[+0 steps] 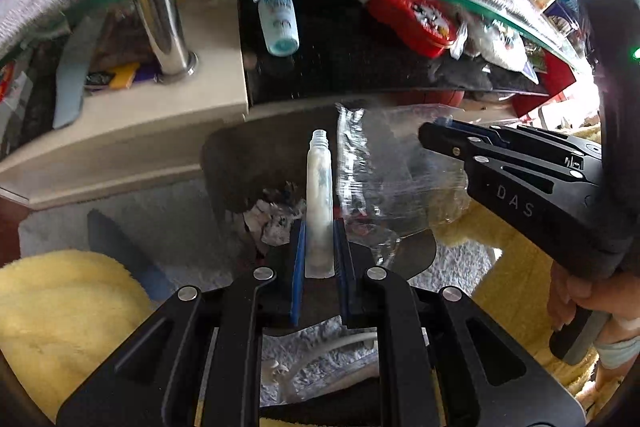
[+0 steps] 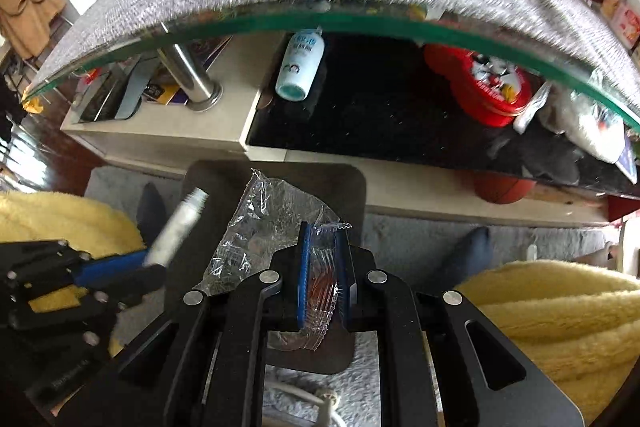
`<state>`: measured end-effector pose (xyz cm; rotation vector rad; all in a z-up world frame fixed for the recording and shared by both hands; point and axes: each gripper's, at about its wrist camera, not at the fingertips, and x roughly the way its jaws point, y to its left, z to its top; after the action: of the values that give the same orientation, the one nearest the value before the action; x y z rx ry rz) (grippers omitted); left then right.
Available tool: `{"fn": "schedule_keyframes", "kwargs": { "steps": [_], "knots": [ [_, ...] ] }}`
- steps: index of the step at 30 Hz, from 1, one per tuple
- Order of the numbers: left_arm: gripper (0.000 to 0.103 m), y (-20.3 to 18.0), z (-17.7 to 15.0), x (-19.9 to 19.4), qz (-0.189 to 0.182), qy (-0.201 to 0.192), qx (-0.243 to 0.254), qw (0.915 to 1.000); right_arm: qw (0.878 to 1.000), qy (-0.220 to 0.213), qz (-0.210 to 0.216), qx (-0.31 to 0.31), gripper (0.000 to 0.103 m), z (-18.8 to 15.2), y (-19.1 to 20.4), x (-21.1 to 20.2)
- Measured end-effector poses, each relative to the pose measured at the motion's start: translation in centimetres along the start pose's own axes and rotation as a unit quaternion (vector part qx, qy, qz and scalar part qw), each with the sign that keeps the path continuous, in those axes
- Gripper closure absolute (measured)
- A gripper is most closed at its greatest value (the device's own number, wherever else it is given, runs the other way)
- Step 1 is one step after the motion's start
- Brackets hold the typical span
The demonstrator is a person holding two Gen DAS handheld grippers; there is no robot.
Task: Collect trash
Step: 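Carry the tube and plastic sheet over the bin and open both tools to drop them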
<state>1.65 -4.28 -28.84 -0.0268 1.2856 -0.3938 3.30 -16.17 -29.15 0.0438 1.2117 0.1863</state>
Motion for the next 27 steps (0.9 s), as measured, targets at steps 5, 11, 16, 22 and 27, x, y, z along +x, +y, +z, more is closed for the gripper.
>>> {"fn": "schedule_keyframes", "kwargs": {
  "steps": [5, 11, 16, 22, 27],
  "knots": [
    [0.091, -0.1, 0.2, 1.4, -0.011, 0.019, 0.003, 0.9998, 1.000, 0.013, 0.021, 0.014, 0.090, 0.4, 0.3, 0.8],
    [0.090, 0.2, 0.4, 3.0, -0.016, 0.043, -0.002, 0.9989, 0.998, 0.028, 0.040, 0.024, 0.087, 1.0, 0.6, 1.6],
    [0.075, 0.6, 1.1, 3.2, -0.014, 0.049, -0.009, 0.9986, 0.998, 0.047, 0.039, 0.036, 0.086, 1.5, 0.3, 2.4],
    [0.051, 0.9, 1.5, 2.5, 0.000, 0.042, -0.011, 0.9991, 0.998, 0.040, 0.037, 0.043, 0.048, 1.9, -0.3, 1.9],
    [0.014, 1.1, 1.7, 1.0, 0.023, 0.021, -0.001, 0.9995, 0.999, 0.017, 0.021, 0.044, 0.004, 2.2, -1.2, 0.2]
  ]
}}
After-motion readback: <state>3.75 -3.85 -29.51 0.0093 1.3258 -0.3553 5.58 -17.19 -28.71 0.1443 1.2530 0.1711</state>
